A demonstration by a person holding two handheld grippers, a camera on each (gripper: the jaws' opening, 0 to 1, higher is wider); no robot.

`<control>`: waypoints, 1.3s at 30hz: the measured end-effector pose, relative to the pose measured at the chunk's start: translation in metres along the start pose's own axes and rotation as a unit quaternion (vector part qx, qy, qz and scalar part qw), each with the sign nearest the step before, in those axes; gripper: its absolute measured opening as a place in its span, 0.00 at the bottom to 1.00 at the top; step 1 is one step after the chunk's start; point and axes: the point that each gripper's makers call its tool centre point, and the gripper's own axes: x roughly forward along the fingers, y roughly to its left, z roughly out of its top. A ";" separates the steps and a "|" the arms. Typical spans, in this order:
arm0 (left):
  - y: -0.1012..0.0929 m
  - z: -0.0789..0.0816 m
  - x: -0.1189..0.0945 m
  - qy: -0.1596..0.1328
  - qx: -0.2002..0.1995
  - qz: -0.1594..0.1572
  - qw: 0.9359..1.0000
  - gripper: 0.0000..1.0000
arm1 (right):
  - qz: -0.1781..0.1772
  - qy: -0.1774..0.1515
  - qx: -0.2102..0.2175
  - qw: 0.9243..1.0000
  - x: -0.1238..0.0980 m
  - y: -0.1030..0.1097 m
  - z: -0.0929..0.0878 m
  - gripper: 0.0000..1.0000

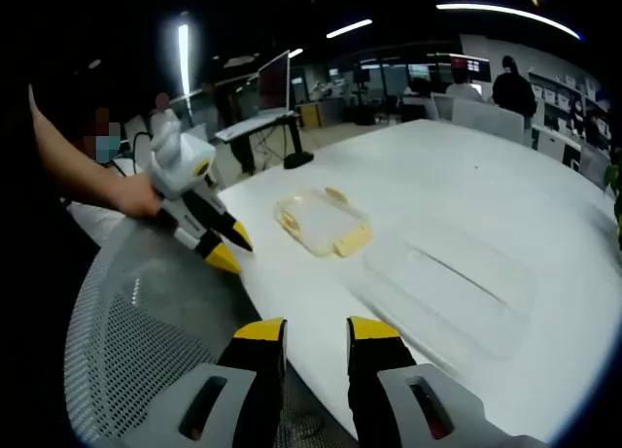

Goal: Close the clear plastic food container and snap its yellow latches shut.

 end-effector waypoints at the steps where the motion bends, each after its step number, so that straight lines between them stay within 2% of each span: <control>1: 0.000 0.000 0.000 0.000 0.001 0.001 1.000 0.26 | 0.000 0.000 0.000 1.000 0.000 0.000 0.000 0.23; 39: 0.001 -0.002 0.001 0.002 0.001 0.002 1.000 0.26 | 0.001 -0.002 0.000 1.000 0.001 0.001 -0.001 0.23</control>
